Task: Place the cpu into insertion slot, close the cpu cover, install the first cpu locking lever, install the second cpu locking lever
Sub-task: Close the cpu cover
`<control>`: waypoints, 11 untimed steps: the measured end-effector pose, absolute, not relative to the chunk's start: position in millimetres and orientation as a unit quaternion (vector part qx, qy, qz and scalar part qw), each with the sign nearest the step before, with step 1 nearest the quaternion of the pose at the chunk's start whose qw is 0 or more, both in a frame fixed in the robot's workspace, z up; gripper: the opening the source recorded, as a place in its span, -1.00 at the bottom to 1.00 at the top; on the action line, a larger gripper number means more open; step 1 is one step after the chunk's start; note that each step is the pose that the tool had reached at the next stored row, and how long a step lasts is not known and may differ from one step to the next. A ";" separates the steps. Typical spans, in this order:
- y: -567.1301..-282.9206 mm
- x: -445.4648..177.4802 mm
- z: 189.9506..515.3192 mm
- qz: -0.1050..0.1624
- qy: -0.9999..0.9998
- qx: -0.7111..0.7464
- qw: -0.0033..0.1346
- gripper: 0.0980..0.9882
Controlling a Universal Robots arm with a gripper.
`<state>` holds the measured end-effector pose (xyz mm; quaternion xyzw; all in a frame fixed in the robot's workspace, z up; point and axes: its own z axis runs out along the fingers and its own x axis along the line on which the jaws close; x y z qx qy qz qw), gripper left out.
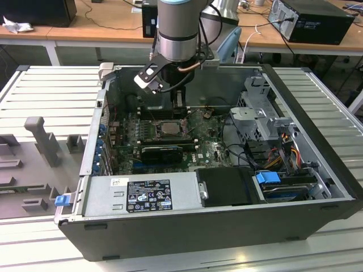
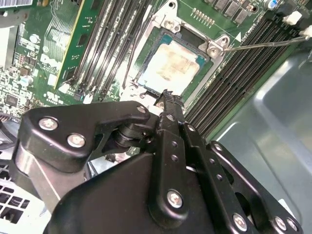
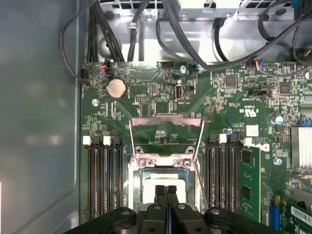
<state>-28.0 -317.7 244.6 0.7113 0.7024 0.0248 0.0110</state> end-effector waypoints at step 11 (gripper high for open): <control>-317.7 -23.0 252.9 0.025 0.702 0.711 0.011 -0.98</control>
